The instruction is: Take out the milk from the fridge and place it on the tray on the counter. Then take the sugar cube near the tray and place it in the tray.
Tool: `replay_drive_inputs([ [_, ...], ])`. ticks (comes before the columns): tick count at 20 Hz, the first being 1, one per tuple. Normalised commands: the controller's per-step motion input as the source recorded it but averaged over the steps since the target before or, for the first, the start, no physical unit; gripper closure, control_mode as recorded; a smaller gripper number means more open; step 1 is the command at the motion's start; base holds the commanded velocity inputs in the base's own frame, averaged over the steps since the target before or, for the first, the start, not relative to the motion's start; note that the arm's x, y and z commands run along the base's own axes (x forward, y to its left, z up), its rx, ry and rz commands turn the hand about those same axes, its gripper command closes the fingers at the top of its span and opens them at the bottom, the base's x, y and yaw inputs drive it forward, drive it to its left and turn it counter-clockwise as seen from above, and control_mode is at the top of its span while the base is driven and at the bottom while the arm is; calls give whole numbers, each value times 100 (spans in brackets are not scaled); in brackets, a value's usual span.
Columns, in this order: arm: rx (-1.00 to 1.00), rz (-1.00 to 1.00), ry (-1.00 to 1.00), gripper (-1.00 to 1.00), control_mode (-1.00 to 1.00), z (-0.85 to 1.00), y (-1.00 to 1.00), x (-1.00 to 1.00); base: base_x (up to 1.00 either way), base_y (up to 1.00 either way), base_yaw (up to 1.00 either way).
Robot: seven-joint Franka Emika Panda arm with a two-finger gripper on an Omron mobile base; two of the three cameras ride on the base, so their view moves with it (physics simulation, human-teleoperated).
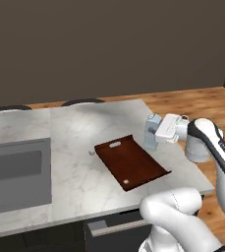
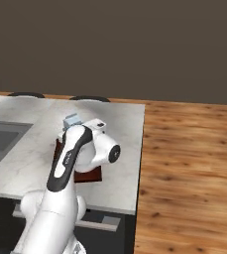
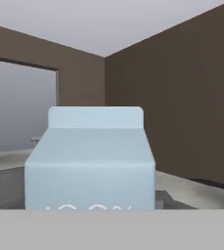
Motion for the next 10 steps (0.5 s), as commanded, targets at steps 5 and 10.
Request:
replay_drive_inputs([
  [5,-5,7,14,100,-100,-49,0,72,0,0,0],
  [10,-2,13,13,100,-100,-64,-3,62,0,0,0],
])
